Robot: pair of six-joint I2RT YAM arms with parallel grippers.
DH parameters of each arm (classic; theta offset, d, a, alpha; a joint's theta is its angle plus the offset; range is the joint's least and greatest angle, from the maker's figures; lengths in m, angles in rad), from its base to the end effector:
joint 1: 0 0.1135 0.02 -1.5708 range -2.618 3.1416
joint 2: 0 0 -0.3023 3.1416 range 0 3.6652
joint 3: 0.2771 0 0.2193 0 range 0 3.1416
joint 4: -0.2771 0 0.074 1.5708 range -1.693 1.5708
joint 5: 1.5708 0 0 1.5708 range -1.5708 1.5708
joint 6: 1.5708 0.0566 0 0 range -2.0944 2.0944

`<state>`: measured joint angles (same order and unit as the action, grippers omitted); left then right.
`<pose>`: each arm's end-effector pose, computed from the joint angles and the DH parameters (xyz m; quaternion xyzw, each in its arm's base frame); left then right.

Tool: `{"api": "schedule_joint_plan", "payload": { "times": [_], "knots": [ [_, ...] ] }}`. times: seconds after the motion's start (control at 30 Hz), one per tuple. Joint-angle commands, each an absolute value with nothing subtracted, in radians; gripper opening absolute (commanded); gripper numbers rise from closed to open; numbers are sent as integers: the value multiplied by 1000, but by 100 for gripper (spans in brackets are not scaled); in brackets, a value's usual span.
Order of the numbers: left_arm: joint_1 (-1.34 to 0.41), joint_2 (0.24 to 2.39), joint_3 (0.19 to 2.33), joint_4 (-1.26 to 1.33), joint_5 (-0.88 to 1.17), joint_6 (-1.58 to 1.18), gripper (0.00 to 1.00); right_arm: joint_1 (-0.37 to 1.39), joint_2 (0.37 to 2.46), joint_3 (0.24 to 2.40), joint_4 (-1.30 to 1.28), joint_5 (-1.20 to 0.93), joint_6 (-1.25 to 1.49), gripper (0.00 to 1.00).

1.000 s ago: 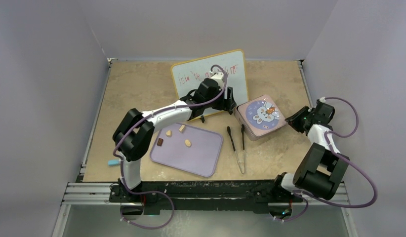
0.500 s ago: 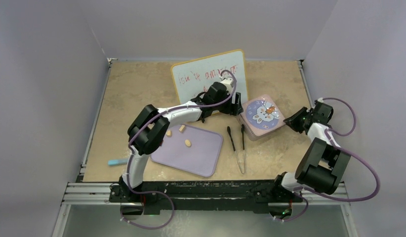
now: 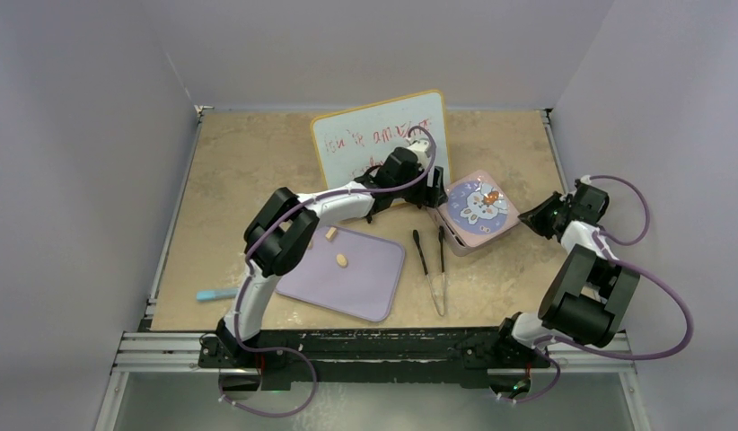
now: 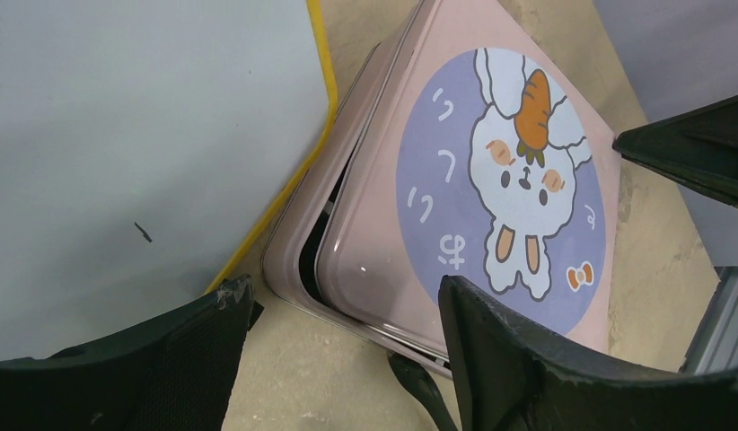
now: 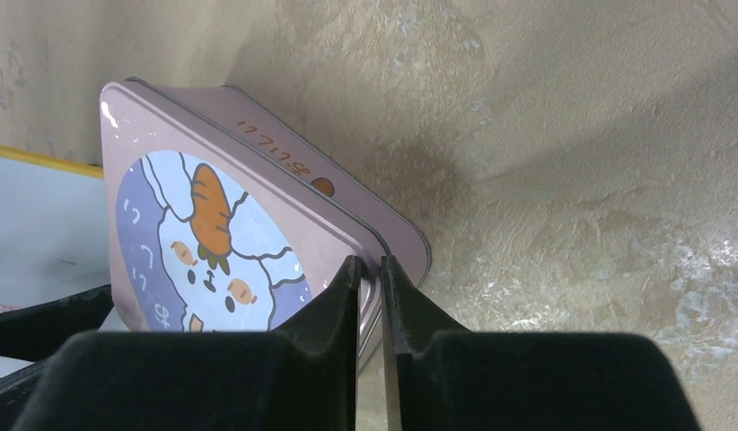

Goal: Pack the chocolate
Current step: Close the box lid on the packing box.

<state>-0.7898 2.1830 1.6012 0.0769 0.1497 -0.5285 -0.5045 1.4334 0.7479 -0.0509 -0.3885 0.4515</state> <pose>0.3577 -0.3729 0.2322 0.1496 0.8466 -0.3612 0.3611 0.2498 -0.1134 0.2410 0.3432 0.8325 0.1659 0.4021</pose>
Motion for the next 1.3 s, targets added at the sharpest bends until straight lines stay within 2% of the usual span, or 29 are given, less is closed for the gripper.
{"api": "schedule_joint_plan", "payload": {
  "times": [0.0,1.27],
  "knots": [
    [-790,2204,1660,123,166,-497,73,-504,1484,737,-118,-355,437,12],
    [-794,2202,1677,118,255,-506,66,-522,1434,685,-164,-375,449,9]
  ]
}}
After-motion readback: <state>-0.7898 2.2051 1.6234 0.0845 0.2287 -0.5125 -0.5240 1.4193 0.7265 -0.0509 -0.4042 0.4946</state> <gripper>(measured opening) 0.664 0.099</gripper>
